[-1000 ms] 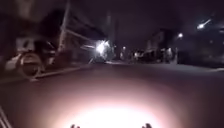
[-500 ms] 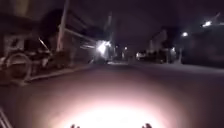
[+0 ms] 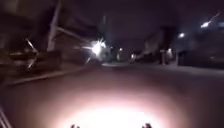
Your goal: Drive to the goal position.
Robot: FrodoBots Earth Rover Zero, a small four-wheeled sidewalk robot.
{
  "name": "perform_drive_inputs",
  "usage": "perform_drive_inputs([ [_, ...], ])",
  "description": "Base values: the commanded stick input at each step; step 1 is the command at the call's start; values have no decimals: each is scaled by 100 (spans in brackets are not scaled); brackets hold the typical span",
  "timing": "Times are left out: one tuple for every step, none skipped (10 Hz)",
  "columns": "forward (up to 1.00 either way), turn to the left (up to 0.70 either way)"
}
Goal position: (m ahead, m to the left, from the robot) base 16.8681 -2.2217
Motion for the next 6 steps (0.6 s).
perform_drive_inputs([
  [100, 0],
  [100, 0],
  [100, 0],
  [100, 0],
  [100, 0],
  [100, 0],
])
